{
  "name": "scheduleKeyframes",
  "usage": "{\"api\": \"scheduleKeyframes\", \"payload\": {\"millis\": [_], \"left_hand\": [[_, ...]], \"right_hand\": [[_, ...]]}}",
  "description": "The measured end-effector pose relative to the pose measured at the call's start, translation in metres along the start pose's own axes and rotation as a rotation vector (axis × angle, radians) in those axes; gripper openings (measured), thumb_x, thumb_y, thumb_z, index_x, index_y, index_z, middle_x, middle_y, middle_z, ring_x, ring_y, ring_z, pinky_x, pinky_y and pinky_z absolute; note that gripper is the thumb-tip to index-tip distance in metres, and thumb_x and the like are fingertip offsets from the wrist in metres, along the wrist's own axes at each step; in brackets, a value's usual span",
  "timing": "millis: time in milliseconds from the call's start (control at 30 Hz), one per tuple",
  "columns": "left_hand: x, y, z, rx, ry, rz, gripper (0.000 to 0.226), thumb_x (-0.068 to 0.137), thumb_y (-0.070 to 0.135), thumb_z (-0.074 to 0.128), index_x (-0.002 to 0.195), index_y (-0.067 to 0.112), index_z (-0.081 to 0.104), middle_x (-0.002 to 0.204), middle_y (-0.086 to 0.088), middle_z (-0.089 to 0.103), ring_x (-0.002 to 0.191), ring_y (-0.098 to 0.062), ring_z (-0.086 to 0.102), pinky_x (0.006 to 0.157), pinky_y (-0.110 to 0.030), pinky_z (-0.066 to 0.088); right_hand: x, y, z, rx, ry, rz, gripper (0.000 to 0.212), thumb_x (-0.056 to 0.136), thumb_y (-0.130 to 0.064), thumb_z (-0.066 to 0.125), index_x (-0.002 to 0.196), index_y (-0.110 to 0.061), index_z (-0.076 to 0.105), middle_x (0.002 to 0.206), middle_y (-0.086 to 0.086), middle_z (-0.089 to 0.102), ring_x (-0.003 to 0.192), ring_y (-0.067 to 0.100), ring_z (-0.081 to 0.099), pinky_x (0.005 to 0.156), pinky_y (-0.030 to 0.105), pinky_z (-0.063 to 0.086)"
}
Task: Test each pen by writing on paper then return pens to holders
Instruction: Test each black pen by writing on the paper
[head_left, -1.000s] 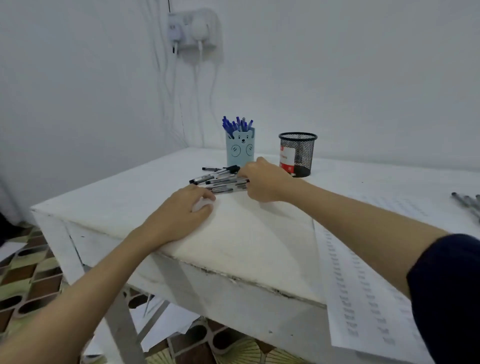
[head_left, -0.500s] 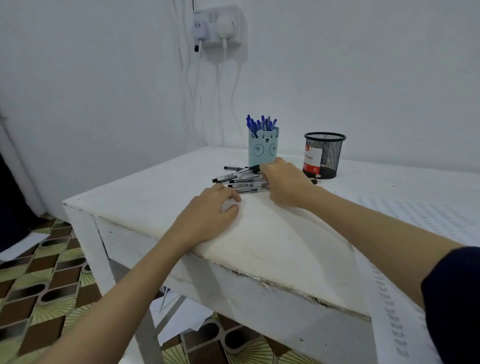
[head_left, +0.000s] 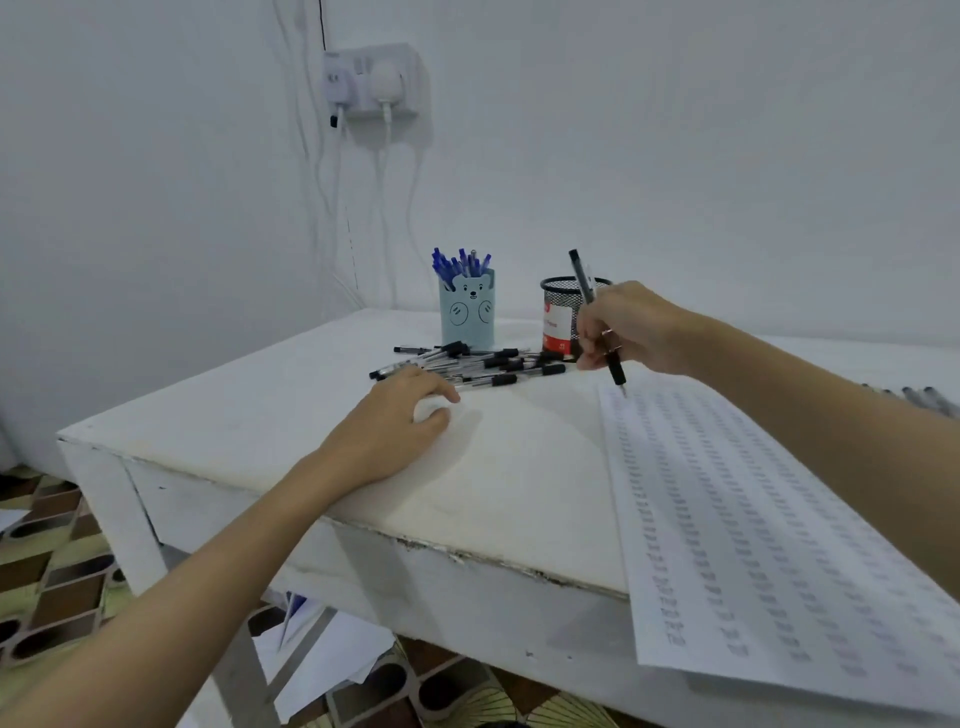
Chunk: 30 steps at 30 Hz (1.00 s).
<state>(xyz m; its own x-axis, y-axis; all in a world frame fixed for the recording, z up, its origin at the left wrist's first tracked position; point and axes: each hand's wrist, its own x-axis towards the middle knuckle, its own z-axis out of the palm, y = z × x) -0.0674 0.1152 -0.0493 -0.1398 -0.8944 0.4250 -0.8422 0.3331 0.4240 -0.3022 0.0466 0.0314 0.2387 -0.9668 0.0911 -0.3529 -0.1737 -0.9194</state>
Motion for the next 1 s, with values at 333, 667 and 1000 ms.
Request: {"api": "scheduleKeyframes", "payload": {"millis": [333,667,1000], "left_hand": [[0.013,0.103,0.056,-0.158,-0.315,0.153,0.034,0.097,0.035,0.045,0.131,0.032,0.049,0.14,0.017,0.042,0.126,-0.001,0.037,0.098,-0.018,0.027],[-0.001,0.142,0.068,-0.016,-0.355,0.199,0.035,0.09,0.049,0.051,0.123,0.037,0.056,0.123,0.011,0.051,0.114,-0.008,0.045,0.097,-0.028,0.035],[-0.013,0.151,0.053,-0.106,-0.283,0.269,0.024,0.092,0.039,0.053,0.108,0.027,0.067,0.112,0.009,0.055,0.103,-0.005,0.051,0.079,-0.015,0.037]], "right_hand": [[-0.076,0.034,-0.097,0.696,0.073,0.133,0.067,0.069,-0.077,0.047,0.049,-0.016,0.032,0.054,0.0,0.025,0.051,0.017,0.022,0.063,0.028,0.027],[-0.13,0.051,-0.124,0.865,0.283,0.078,0.061,0.08,-0.065,0.054,0.079,-0.005,0.058,0.05,-0.002,0.028,0.048,0.013,0.023,0.058,0.025,0.032],[-0.133,0.06,-0.121,0.346,0.167,0.177,0.062,0.097,-0.054,0.032,0.09,-0.002,0.065,0.076,0.016,0.069,0.06,0.023,0.061,0.066,0.031,0.05]]}}
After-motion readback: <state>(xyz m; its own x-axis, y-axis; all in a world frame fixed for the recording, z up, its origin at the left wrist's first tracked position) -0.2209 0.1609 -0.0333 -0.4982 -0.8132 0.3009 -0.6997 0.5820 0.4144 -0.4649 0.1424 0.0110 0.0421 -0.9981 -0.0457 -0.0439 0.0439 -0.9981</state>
